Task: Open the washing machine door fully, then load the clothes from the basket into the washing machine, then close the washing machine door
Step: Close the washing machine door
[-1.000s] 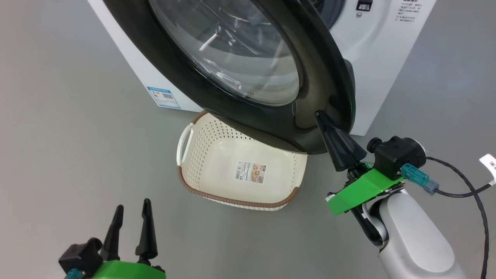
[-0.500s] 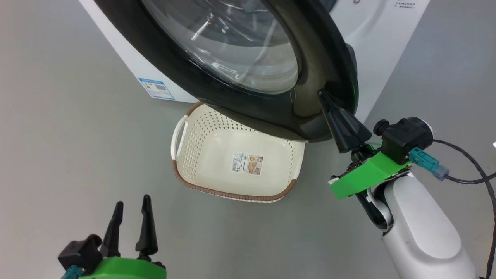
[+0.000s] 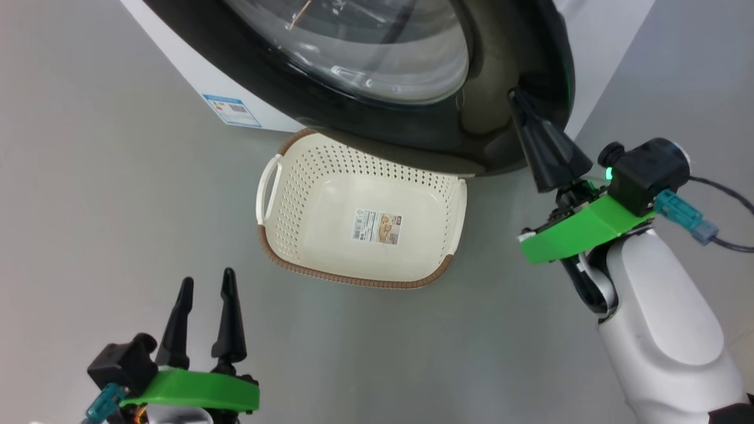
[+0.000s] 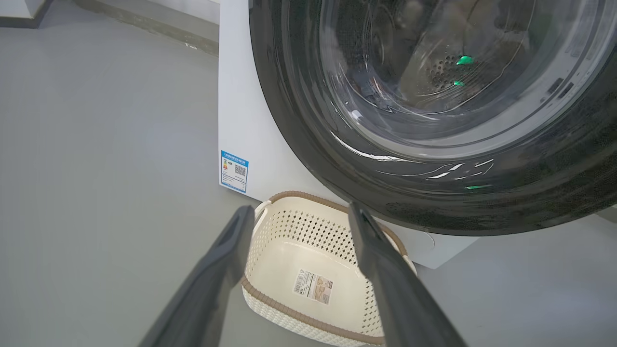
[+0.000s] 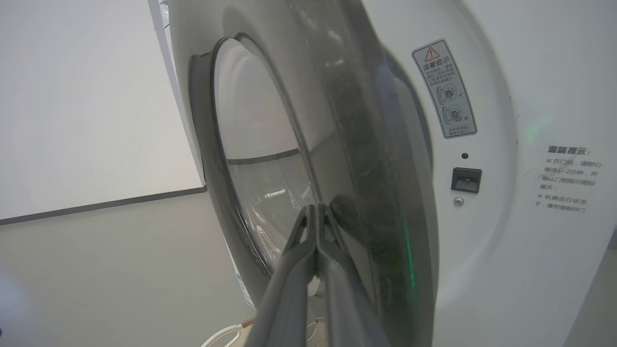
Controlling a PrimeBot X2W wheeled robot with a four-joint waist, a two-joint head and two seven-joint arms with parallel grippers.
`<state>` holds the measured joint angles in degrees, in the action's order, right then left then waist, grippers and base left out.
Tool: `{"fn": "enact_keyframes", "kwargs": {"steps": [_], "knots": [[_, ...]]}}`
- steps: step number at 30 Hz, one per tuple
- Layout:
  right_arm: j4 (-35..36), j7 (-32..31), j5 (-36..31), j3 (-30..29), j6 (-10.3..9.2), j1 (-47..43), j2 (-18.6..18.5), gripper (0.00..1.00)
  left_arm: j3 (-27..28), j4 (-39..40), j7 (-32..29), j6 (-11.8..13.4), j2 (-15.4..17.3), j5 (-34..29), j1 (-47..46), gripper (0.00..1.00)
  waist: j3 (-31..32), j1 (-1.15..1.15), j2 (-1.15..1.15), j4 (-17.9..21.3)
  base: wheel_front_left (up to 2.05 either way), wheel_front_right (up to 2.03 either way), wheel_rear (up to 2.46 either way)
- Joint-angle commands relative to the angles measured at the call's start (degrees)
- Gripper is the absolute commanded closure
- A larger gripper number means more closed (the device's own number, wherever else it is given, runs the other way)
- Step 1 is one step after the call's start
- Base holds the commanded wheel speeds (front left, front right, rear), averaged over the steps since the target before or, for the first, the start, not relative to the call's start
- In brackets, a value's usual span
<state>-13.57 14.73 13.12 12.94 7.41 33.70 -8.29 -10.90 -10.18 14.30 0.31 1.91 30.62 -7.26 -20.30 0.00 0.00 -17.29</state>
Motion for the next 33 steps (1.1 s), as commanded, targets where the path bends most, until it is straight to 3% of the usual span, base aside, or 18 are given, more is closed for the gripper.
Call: {"fn": "enact_keyframes", "kwargs": {"steps": [1,22,33], "knots": [[1.6,0.3,-0.6,0.1,0.08,1.4,0.7,1.0,1.5,1.9,0.7,0.4,1.0,0.3,-1.4,0.0,-1.0,0.0,0.0,-0.2,0.0,0.0,0.0],[-0.2,0.3,-1.6,-2.7,0.08,12.0,-3.2,1.0,-1.8,5.2,0.7,0.9,1.0,1.9,-4.8,0.0,-9.1,0.0,0.0,-2.5,0.0,0.0,0.0],[-3.7,0.3,-3.4,-5.0,0.08,18.8,-6.2,1.0,-4.0,5.6,0.7,1.1,1.0,2.7,-5.5,0.0,-9.9,0.0,0.0,-4.0,0.0,0.0,0.0]]}}
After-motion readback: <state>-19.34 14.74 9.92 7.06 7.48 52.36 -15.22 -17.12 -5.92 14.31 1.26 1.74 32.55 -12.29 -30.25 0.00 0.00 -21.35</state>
